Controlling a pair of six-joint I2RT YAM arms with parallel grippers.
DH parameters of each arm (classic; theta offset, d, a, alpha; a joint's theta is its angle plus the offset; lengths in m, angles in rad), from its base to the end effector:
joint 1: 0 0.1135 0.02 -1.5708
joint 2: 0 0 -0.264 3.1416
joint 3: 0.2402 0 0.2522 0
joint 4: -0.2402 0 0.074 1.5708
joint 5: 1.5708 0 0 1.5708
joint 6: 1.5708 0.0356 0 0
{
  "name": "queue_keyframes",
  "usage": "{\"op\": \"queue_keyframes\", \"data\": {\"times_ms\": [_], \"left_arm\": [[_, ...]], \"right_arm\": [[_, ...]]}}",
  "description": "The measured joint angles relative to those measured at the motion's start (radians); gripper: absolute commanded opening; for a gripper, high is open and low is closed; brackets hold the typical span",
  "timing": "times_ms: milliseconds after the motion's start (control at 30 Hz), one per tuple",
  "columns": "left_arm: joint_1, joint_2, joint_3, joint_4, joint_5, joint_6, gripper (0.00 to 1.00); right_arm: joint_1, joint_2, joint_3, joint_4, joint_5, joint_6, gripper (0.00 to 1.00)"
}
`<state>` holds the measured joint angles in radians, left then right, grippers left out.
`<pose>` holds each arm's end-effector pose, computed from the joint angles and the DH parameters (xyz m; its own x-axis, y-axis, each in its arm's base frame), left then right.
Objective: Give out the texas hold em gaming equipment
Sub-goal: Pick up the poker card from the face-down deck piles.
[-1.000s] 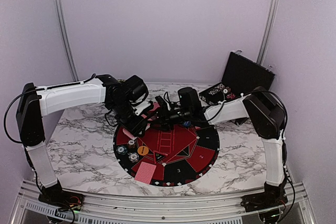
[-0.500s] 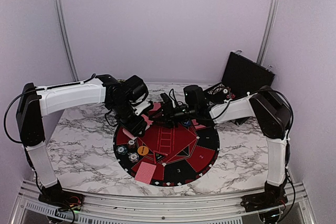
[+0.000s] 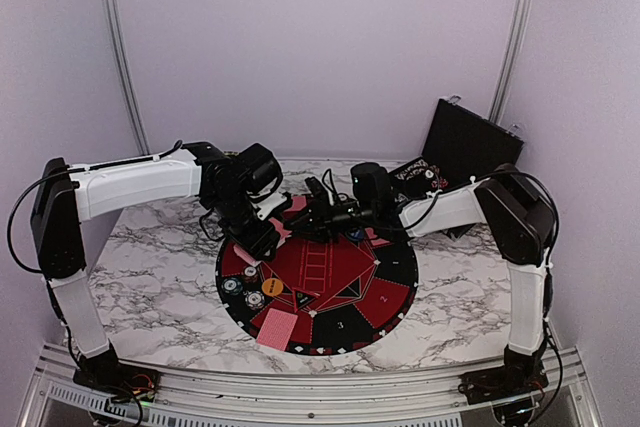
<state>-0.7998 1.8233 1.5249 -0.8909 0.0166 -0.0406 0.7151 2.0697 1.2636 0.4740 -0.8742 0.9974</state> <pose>0.2634 -0.2719 0.2527 -0.6755 0.6370 -0.3714 0.6946 0.7188 -0.0305 0.3224 0.3162 0.1785 -0.9469 -0.1084 -0.3028 -0.3184 0.1845 0.9298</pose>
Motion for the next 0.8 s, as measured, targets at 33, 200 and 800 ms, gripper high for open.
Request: {"op": "queue_keyframes", "data": {"times_ms": [33,200,800], "left_arm": [[0.0,0.0,0.0,0.0,0.0,0.0,0.29],[0.0,0.0,0.0,0.0,0.0,0.0,0.29],[0.0,0.001,0.0,0.0,0.0,0.0,0.29]], "right_arm": [[0.001,0.0,0.0,0.003,-0.001,0.001,0.27],[0.01,0.0,0.0,0.007,-0.006,0.005,0.21],[0.005,0.0,0.0,0.023,-0.007,0.028,0.0]]}}
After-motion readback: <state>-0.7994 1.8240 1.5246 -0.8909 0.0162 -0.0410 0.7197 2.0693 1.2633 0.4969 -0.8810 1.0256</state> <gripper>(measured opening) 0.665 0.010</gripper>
